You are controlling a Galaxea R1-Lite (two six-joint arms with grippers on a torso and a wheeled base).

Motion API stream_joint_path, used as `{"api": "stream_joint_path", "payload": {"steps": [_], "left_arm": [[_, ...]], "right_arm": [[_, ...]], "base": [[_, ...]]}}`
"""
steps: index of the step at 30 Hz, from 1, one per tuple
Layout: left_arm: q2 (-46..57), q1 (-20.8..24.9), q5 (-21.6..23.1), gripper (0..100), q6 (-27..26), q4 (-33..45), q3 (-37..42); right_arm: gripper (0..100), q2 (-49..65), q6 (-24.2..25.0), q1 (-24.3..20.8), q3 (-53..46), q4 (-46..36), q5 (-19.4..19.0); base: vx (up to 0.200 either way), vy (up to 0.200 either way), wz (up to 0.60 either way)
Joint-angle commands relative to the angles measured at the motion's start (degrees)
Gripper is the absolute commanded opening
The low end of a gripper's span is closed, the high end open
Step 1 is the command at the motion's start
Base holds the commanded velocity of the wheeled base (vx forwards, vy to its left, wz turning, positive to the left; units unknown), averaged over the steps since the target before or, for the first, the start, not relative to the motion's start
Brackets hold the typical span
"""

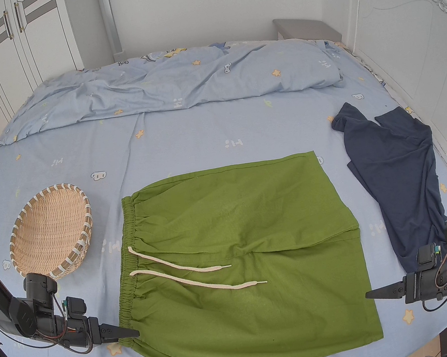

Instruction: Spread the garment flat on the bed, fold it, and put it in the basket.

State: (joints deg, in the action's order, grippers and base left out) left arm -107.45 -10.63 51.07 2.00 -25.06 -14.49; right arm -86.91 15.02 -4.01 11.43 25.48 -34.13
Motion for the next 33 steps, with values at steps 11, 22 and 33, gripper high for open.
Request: {"api": "stream_joint_path", "payload": {"steps": [11, 22, 33], "left_arm": [[0.4, 0.0, -0.2, 0, -0.2, -0.2, 1.8], [3.0, -3.3, 0.0, 0, -1.0, -0.3, 4.8], [2.4, -3.3, 0.0, 0, -3.2, -0.3, 4.9]], "right_arm": [[100, -5.4, -0.1, 0.0, -5.6, 4.5, -2.0], [100, -14.0, -3.4, -0.8, -6.3, 5.3, -2.0], [100, -14.9, -2.8, -3.6, -6.4, 4.6, -2.2]], "base": [[0.0, 0.0, 0.0], [0.0, 0.0, 0.0], [0.0, 0.0, 0.0]]}}
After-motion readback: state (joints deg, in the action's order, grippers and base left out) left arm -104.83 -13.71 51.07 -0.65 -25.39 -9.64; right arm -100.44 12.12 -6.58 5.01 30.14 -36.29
